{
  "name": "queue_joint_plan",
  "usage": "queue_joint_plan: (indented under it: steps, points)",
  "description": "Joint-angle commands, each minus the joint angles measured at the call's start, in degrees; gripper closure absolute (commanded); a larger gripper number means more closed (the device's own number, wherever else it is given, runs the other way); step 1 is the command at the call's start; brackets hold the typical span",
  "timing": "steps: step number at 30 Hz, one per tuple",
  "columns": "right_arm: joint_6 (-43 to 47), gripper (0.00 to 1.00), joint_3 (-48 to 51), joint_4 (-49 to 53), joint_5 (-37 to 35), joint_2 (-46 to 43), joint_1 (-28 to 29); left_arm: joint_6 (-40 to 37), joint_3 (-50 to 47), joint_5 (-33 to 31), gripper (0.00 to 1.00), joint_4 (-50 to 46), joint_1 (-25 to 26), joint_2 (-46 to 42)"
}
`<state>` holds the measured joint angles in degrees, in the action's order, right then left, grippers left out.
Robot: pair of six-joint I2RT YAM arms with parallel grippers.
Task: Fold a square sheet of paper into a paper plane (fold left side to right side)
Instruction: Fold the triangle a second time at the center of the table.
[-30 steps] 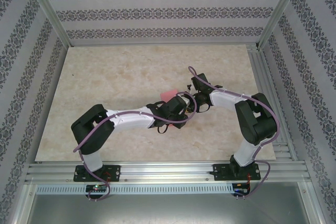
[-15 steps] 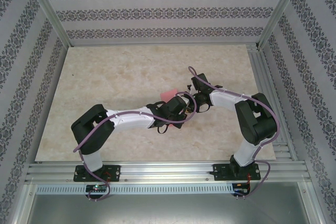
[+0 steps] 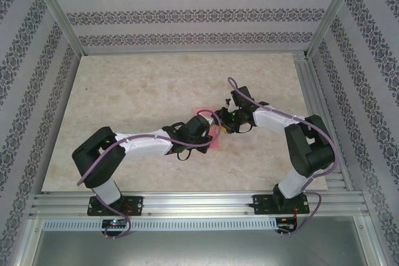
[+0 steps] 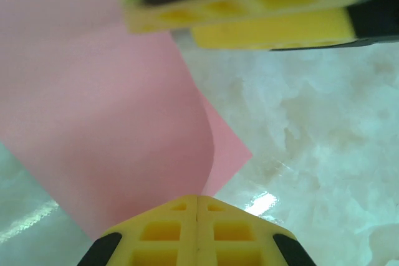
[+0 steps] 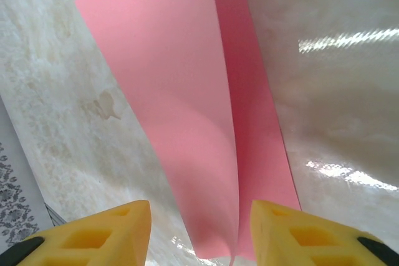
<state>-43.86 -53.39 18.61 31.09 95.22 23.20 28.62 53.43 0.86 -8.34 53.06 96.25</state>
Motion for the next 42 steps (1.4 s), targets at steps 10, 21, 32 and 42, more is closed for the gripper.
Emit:
queue_joint_plan:
  steps: [10,21,32,42]
  points:
    - [3.41,0.52,5.23,-0.23,-2.32,-10.19,-5.50,1.70,-2.21,6.43,1.00,6.87,-4.33,-3.22]
    - [3.65,0.81,14.57,-4.68,-1.16,-13.72,-1.49,0.60,-2.34,9.86,1.00,5.24,-7.43,-4.21]
    - [-1.92,0.97,14.72,-11.02,-4.77,-7.73,6.35,-0.77,-3.33,11.22,1.00,4.33,-8.41,-4.48]
    - [-1.94,0.97,13.40,-10.35,-5.49,-3.91,7.25,-2.26,-4.11,10.78,0.99,4.15,-9.27,-3.87]
